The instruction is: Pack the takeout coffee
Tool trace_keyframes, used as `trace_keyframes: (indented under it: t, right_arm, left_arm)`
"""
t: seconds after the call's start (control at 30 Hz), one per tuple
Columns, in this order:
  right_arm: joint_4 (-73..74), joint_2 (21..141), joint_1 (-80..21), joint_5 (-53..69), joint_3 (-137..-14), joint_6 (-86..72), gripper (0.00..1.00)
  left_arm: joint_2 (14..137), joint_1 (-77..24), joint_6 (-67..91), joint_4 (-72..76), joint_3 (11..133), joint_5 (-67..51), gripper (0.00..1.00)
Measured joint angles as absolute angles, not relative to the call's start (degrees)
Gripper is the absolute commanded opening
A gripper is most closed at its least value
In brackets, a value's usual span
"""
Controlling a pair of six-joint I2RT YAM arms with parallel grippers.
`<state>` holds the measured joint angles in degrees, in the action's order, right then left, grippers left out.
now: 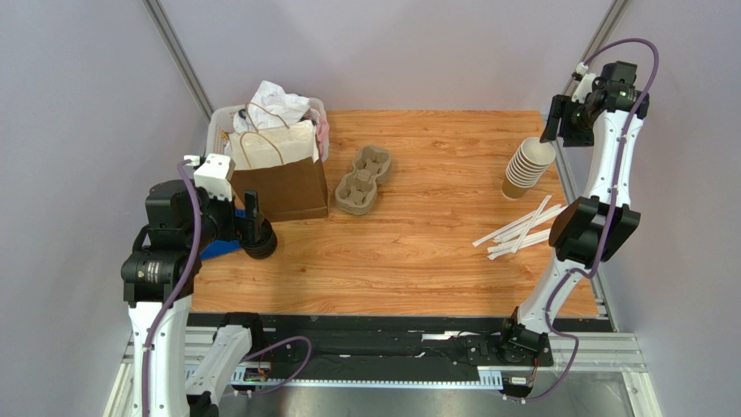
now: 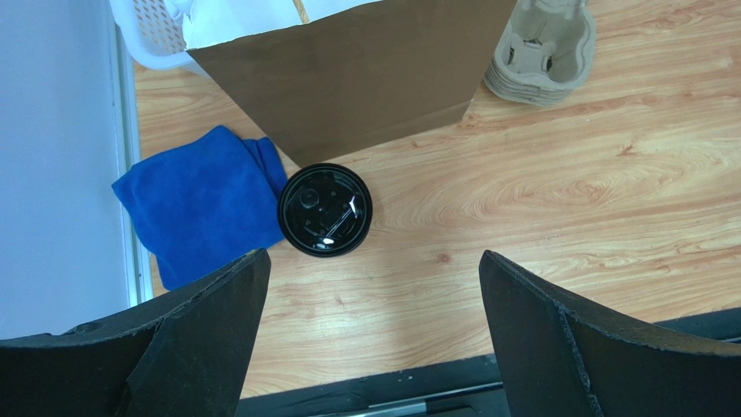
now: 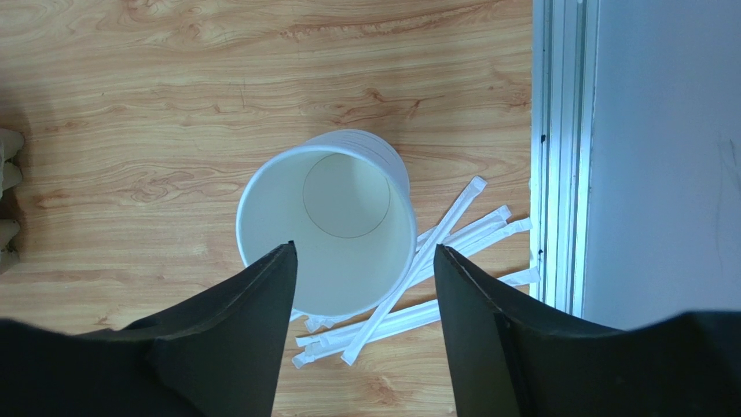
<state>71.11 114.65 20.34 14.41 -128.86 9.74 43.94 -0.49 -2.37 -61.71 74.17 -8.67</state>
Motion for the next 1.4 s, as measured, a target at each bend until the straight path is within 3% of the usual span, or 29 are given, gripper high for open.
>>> trace_keyframes:
  t: [0.33, 0.43, 0.53, 0.9, 0.93, 1.4]
  right_arm:
    - [71.0, 118.4, 21.1, 14.5, -129.3, 8.4, 0.45]
    - [71.0, 119.0, 21.2, 14.5, -129.3, 8.1, 0.28]
    - [71.0, 119.3, 21.4, 14.6, -129.3, 7.6, 0.20]
    - [71.0, 119.9, 22.0, 15.2, -129.4, 7.2, 0.20]
    - [71.0, 120.0, 22.1, 15.3, -129.4, 7.2, 0.00]
    - [71.8, 119.9, 24.3, 19.7, -129.4, 6.2, 0.00]
  left_arm:
    - [44.4, -0.5, -2.2, -61.4, 73.9, -8.4, 0.99]
    - [44.7, -0.5, -2.2, -61.3, 73.9, -8.4, 0.99]
    - [45.1, -0.5, -2.0, -60.9, 73.8, -8.4, 0.99]
    - [45.8, -0.5, -1.5, -60.4, 73.0, -8.5, 0.99]
    - [45.8, -0.5, -1.5, -60.4, 72.9, -8.5, 0.99]
    - [46.0, -0.5, -1.3, -60.2, 72.8, -8.5, 0.99]
